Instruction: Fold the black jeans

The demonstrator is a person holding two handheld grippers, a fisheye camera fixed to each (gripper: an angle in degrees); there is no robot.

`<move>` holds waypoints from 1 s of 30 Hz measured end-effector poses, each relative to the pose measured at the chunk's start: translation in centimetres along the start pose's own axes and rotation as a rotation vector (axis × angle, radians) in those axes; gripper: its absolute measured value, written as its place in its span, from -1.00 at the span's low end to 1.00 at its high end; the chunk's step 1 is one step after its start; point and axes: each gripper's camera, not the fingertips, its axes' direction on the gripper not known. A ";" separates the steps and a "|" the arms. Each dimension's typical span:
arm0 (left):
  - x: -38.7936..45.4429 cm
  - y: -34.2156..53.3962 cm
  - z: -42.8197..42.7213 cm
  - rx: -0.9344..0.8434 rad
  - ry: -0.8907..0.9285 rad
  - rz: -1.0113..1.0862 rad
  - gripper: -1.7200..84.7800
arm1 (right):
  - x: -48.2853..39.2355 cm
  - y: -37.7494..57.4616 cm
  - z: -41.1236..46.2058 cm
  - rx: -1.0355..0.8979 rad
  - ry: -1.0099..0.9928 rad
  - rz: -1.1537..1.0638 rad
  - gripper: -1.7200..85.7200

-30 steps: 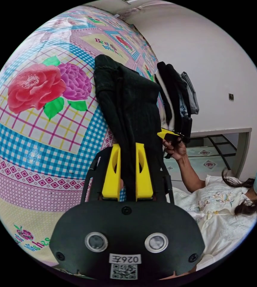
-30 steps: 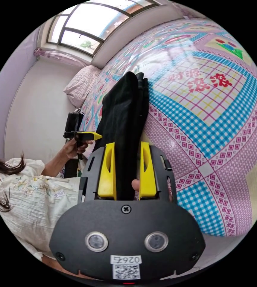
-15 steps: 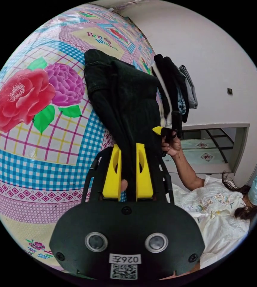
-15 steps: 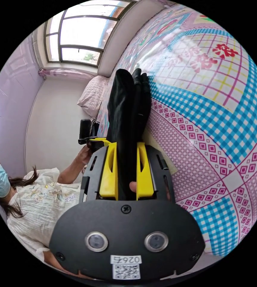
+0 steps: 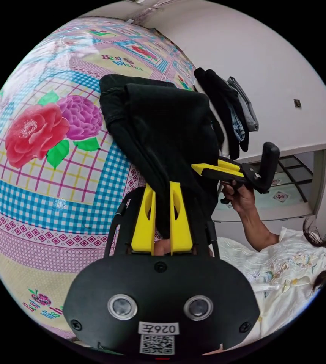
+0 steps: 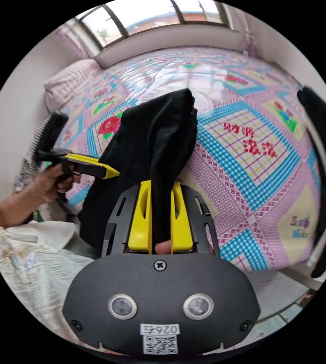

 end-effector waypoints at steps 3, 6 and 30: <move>-1.2 1.4 0.7 0.013 0.035 -0.046 -0.82 | -6.5 2.0 2.7 0.020 0.197 -0.084 -0.89; -2.2 2.9 1.3 0.026 0.063 -0.069 -0.82 | -10.8 3.9 5.4 0.036 0.274 -0.131 -0.89; -0.7 7.0 7.5 0.041 0.039 -0.007 -0.83 | -28.7 14.1 18.6 0.111 0.542 -0.280 -0.90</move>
